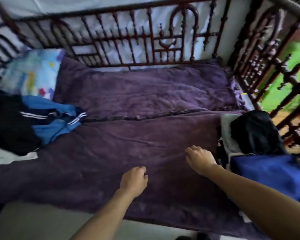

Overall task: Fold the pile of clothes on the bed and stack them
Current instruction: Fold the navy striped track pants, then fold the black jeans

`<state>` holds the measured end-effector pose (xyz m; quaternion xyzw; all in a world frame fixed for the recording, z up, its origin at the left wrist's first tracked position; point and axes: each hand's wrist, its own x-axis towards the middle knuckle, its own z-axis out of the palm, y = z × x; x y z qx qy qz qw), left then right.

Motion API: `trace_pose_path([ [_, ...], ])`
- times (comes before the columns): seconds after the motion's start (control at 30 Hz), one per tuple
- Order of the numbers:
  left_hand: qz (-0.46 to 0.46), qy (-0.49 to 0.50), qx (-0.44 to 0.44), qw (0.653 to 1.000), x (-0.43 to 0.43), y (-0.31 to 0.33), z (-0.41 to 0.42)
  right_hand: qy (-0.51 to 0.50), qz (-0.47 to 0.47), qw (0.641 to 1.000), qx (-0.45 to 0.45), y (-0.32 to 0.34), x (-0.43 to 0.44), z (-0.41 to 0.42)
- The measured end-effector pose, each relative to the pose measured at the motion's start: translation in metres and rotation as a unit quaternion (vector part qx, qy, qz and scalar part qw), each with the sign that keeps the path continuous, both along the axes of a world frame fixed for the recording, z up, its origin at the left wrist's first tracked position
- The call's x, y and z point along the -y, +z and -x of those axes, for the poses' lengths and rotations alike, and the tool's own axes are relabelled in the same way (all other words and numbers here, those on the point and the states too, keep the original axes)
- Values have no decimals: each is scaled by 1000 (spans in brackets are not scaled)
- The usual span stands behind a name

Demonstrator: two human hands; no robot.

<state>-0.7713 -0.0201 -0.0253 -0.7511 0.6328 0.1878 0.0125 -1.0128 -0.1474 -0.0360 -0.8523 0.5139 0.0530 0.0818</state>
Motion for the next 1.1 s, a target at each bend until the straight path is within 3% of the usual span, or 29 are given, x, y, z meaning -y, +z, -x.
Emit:
trace_pose_path([
  [0.3, 80, 202, 34, 976, -159, 69, -224, 161, 2, 983, 84, 55, -65, -259],
  [0.57, 75, 303, 33, 949, -243, 73, -355, 258, 4, 963, 79, 64, -94, -439],
  [0.87, 43, 315, 30, 948, -225, 45, -528, 236, -74, 965, 86, 4, -67, -625],
  [1.1, 29, 311, 4, 950, -189, 39, -645, 193, -128, 972, 46, -20, -53, -718],
])
